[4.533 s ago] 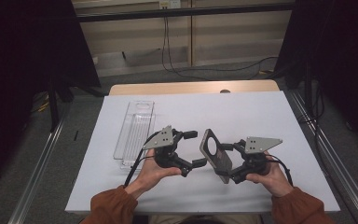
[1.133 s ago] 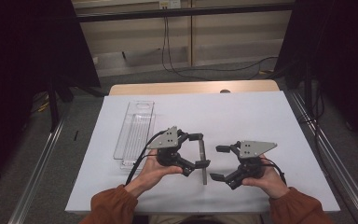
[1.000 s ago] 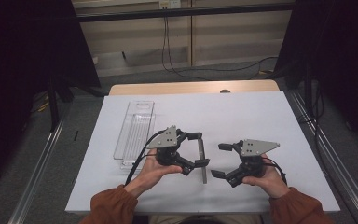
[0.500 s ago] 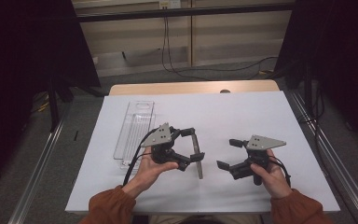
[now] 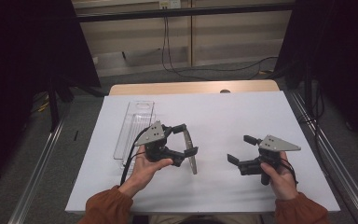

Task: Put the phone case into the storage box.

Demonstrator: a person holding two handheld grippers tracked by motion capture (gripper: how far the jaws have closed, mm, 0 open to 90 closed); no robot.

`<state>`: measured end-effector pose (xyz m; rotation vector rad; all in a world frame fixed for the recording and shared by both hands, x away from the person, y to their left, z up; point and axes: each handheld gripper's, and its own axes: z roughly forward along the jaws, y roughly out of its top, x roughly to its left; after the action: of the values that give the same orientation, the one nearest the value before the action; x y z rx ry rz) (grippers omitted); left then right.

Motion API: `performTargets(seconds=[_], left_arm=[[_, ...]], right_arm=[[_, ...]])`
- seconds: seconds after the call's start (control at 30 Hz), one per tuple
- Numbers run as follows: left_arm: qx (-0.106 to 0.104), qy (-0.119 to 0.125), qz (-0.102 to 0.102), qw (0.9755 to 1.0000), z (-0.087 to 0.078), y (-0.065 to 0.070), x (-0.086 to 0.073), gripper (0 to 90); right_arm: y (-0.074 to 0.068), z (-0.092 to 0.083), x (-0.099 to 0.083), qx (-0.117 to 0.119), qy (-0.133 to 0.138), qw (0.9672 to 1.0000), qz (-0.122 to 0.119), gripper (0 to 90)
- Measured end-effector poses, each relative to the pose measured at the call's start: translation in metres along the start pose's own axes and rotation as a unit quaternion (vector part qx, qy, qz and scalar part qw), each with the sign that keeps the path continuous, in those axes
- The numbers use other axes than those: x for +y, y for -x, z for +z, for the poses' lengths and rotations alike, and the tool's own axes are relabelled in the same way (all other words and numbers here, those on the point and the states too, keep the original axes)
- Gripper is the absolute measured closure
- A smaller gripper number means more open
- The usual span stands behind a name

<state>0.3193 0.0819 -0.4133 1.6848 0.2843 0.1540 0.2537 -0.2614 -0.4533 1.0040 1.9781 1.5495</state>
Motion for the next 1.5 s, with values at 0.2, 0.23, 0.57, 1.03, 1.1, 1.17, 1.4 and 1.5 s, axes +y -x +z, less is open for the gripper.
performTargets(seconds=[0.2, 0.23, 0.57, 1.03, 1.1, 1.17, 1.4, 1.5], left_arm=[[0.013, 0.004, -0.007, 0.9999, -0.007, -0.001, 0.004, 12.1], [0.032, 0.005, -0.010, 0.9994, -0.008, 0.000, 0.005, 12.1], [0.035, 0.016, -0.020, 0.9991, -0.021, -0.007, 0.012, 12.1], [0.065, 0.027, -0.005, 0.9975, -0.048, -0.011, 0.040, 12.1], [0.075, 0.032, -0.007, 0.9967, -0.053, -0.013, 0.044, 12.1], [0.078, 0.033, -0.007, 0.9964, -0.059, -0.016, 0.048, 12.1], [0.115, 0.046, -0.013, 0.9922, -0.077, -0.019, 0.064, 12.1], [0.129, 0.046, -0.008, 0.9905, -0.083, -0.022, 0.069, 12.1]], right_arm=[[0.002, -0.010, -0.004, -0.025, 0.016, 0.9996, -0.001, 0.5], [0.003, -0.012, -0.006, -0.030, 0.021, 0.9993, 0.001, 0.3], [0.006, -0.028, -0.014, -0.071, 0.030, 0.9970, 0.000, 0.3], [0.006, -0.050, -0.022, -0.107, 0.036, 0.9936, 0.006, 0.2], [0.008, -0.053, -0.023, -0.115, 0.036, 0.9927, 0.010, 0.2], [0.009, -0.055, -0.024, -0.128, 0.035, 0.9911, 0.009, 0.3], [0.008, -0.065, -0.028, -0.141, 0.037, 0.9892, 0.012, 0.2], [0.008, -0.069, -0.028, -0.141, 0.038, 0.9891, 0.017, 0.1]])
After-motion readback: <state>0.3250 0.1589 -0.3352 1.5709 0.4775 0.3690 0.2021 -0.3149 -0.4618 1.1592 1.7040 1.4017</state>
